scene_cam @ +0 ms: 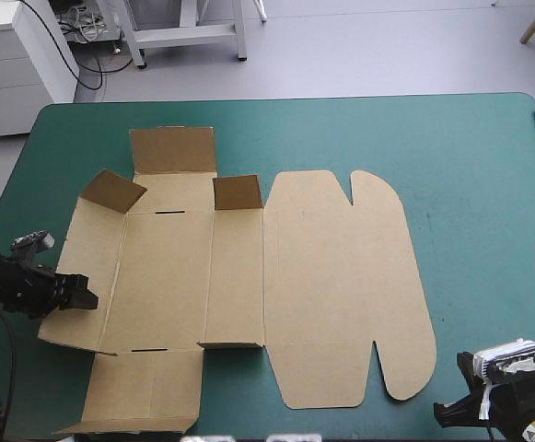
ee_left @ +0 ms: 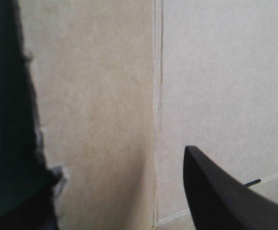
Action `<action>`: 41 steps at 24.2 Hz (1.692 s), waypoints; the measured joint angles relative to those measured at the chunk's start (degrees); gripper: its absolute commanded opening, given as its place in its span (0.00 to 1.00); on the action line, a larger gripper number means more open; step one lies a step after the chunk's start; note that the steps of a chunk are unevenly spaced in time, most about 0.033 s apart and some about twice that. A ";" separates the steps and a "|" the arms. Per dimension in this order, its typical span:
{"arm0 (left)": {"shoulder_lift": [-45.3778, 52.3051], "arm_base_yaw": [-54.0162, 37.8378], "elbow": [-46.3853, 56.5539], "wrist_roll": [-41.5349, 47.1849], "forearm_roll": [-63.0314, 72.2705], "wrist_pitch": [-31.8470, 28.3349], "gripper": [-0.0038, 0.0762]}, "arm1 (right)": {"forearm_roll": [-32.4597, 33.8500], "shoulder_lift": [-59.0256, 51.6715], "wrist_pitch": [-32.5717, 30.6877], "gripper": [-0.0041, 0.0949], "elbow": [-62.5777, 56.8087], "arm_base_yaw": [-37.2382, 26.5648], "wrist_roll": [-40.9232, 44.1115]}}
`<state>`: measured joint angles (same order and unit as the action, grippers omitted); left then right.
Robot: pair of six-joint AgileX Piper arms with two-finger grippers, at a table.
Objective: Fold the box
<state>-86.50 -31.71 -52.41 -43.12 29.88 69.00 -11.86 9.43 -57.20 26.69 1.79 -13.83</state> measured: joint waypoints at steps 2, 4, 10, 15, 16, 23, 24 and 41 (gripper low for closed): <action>0.00 0.00 0.00 0.00 0.00 0.00 0.30 | 0.00 0.00 0.00 0.02 0.00 0.00 0.00; 0.00 0.00 0.00 0.00 0.00 0.00 0.17 | 0.00 0.00 0.00 0.02 0.00 0.00 0.00; 0.00 0.00 0.00 0.00 0.66 0.52 0.04 | 0.00 0.00 0.00 0.02 0.00 0.00 0.00; 0.00 0.10 -1.35 0.00 -0.38 0.69 0.04 | 0.00 0.00 0.00 0.02 0.00 0.00 0.00; 0.00 0.46 -2.53 0.00 -1.18 0.69 0.04 | 0.00 0.00 0.00 0.02 0.00 0.00 0.00; -0.12 19.77 -14.99 3.47 -17.32 -4.94 0.04 | 0.00 0.00 0.00 0.02 0.00 0.00 0.00; -0.12 24.12 -16.76 3.93 -20.59 -6.84 0.04 | 0.00 0.00 0.00 0.02 0.00 0.00 0.00; -2.90 57.02 -20.60 7.55 -48.20 -31.98 0.04 | 0.00 0.00 0.00 0.02 0.00 0.00 0.00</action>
<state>-89.40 25.31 -73.00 -35.57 -18.31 37.02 -11.86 9.43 -57.20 26.69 1.79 -13.83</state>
